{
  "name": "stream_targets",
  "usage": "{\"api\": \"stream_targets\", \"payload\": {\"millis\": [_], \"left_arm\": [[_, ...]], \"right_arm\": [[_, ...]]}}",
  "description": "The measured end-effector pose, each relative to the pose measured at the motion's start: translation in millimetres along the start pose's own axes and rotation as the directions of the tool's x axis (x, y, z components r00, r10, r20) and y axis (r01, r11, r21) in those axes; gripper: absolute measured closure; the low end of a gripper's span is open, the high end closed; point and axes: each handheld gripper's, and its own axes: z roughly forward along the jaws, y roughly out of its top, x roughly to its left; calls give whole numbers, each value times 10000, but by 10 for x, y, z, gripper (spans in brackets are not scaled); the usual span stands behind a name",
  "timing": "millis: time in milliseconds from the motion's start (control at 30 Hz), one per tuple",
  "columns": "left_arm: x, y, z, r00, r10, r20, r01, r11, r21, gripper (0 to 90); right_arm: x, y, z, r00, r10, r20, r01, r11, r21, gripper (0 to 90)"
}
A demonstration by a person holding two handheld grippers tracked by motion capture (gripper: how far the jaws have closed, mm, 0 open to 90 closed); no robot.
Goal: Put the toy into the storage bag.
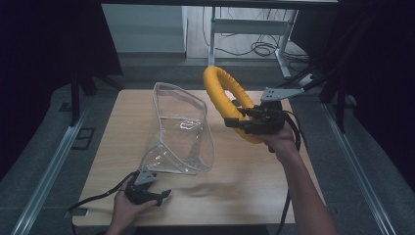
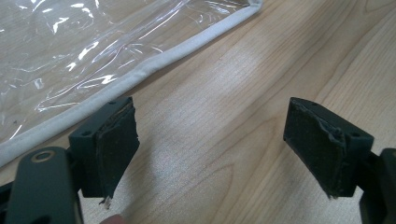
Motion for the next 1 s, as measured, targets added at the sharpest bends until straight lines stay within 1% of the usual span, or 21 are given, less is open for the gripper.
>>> {"api": "stream_targets", "payload": {"millis": [200, 267, 367, 533, 633, 900, 1000], "left_arm": [[2, 0, 4, 10000, 16, 28, -16, 10000, 26, 176], [6, -1, 8, 10000, 74, 26, -74, 9999, 114, 176], [2, -5, 23, 9999, 55, 93, -57, 9998, 210, 176], [5, -2, 14, 9999, 72, 73, -73, 9998, 165, 176], [4, -4, 17, 9999, 60, 81, -61, 9998, 171, 176], [0, -3, 12, 10000, 9, 70, -10, 9999, 138, 176], [5, -4, 14, 9999, 82, 66, -84, 9998, 198, 176]], "right_arm": [[47, 67, 7, 9999, -76, -85, 74, 9998, -173, 506], [61, 90, 9, 9999, -56, -152, 52, 9997, -244, 505], [85, 125, 28, 9997, -89, -205, 81, 9992, -398, 505], [136, 191, 54, 9994, -143, -312, 122, 9977, -670, 505], [195, 247, 68, 9989, -282, -372, 249, 9960, -854, 505], [287, 321, 119, 9975, -503, -500, 452, 9940, -996, 505], [320, 349, 136, 9970, -565, -531, 503, 9926, -1108, 505]]}}
